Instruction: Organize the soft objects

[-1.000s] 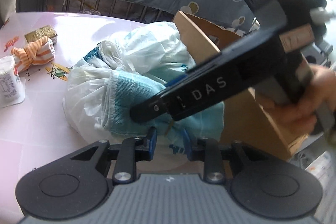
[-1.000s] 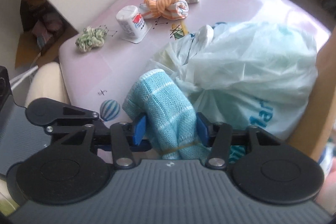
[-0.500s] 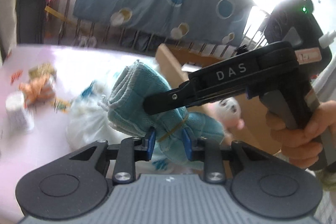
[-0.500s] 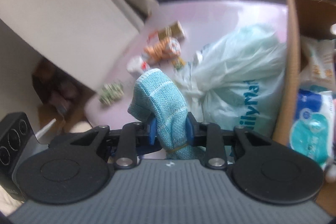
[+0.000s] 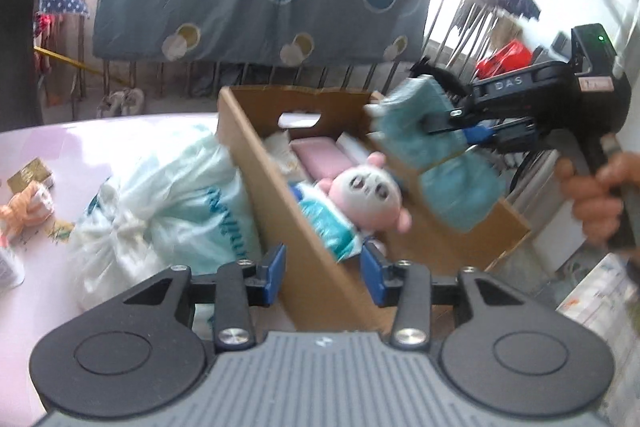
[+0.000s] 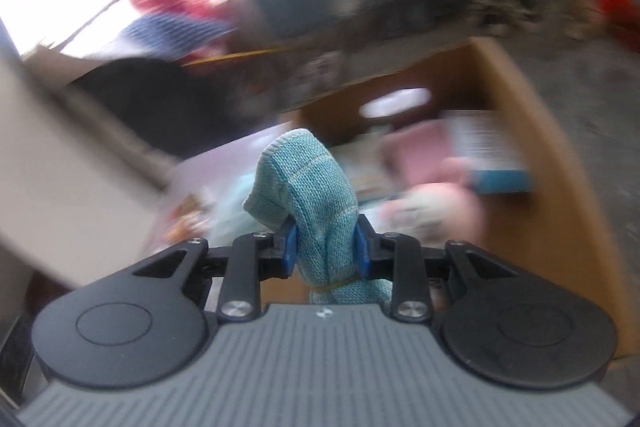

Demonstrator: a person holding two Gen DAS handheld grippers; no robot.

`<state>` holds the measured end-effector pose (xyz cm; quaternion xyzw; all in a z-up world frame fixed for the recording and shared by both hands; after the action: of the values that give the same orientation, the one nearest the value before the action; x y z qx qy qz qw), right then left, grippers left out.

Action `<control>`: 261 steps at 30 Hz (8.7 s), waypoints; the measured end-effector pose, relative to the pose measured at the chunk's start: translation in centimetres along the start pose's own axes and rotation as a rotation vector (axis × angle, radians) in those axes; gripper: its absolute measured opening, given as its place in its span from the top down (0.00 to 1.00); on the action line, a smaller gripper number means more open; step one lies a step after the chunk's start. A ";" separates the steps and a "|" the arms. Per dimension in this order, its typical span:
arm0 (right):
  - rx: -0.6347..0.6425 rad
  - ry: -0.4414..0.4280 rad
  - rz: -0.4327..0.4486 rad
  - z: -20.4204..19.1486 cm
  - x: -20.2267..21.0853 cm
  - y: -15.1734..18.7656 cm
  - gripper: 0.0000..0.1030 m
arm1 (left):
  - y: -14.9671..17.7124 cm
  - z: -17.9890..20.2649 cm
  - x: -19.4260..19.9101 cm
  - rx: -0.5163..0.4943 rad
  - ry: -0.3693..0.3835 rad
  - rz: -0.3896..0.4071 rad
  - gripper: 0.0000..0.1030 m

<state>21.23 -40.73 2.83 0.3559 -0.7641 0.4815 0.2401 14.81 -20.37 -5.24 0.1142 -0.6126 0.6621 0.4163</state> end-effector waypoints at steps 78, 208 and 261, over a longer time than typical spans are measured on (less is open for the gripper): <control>0.428 -0.103 -0.275 -37.7 -37.7 19.6 0.56 | 16.4 -39.3 20.4 0.554 -0.617 0.091 0.28; -0.181 -0.395 -0.106 -24.7 -18.2 22.0 0.77 | 7.5 -20.4 2.5 -0.001 -0.232 -0.027 0.51; -0.484 -0.215 -0.391 2.9 -10.5 12.7 0.61 | -1.1 4.1 -4.6 -0.294 0.068 -0.272 0.50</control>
<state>17.88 -36.51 -13.02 0.4773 -0.7945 0.1906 0.3235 17.01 -26.13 -6.59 0.1114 -0.6673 0.5065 0.5346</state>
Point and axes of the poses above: each gripper's, at about its wrist camera, not at the fingertips, and x roughly against the way its jaws point, z to its right, y to its underside, the point moved 10 cm from there along -x, roughly the way its jaws point, and after that the axes turned 6 degrees about -y, right-handed, at the moved point
